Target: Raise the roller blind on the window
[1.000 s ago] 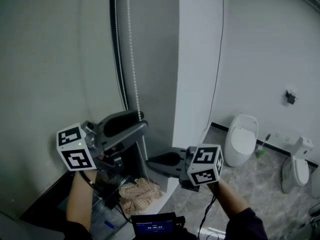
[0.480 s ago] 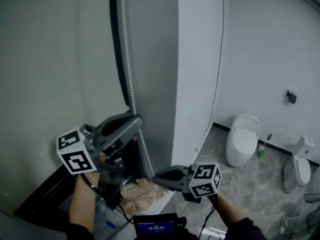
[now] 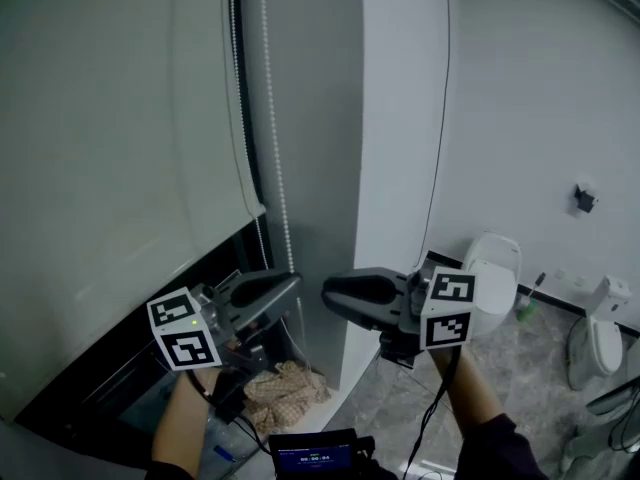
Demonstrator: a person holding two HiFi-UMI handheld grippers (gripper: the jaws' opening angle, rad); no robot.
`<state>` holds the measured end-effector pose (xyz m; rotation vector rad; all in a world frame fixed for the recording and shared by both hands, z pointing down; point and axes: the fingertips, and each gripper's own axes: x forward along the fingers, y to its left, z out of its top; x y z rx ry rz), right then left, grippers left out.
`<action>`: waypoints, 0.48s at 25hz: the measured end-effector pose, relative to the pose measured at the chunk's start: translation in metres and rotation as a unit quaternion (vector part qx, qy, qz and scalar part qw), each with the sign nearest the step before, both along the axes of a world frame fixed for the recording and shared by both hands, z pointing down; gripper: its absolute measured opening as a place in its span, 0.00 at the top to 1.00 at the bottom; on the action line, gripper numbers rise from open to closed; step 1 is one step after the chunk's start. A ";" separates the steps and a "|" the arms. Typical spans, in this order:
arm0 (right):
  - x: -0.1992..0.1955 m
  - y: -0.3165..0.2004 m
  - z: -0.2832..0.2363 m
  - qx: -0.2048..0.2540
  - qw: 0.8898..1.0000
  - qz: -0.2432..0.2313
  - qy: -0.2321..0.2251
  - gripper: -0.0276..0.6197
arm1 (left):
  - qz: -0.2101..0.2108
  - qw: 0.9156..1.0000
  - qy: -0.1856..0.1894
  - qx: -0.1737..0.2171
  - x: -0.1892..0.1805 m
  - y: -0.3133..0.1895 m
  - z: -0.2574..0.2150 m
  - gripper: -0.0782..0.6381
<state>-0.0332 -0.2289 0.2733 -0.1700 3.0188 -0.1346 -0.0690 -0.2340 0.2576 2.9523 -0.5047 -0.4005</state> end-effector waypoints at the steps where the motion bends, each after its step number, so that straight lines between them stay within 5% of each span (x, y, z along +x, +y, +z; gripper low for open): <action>1: 0.001 -0.002 -0.015 0.004 1.000 -0.002 -0.012 0.87 | 0.002 1.000 -0.001 -0.008 0.004 -0.001 0.008 0.88; 12: -0.018 -0.012 -0.127 0.031 0.995 -0.008 -0.098 0.84 | 0.054 0.992 -0.022 -0.108 0.043 0.016 0.119 0.88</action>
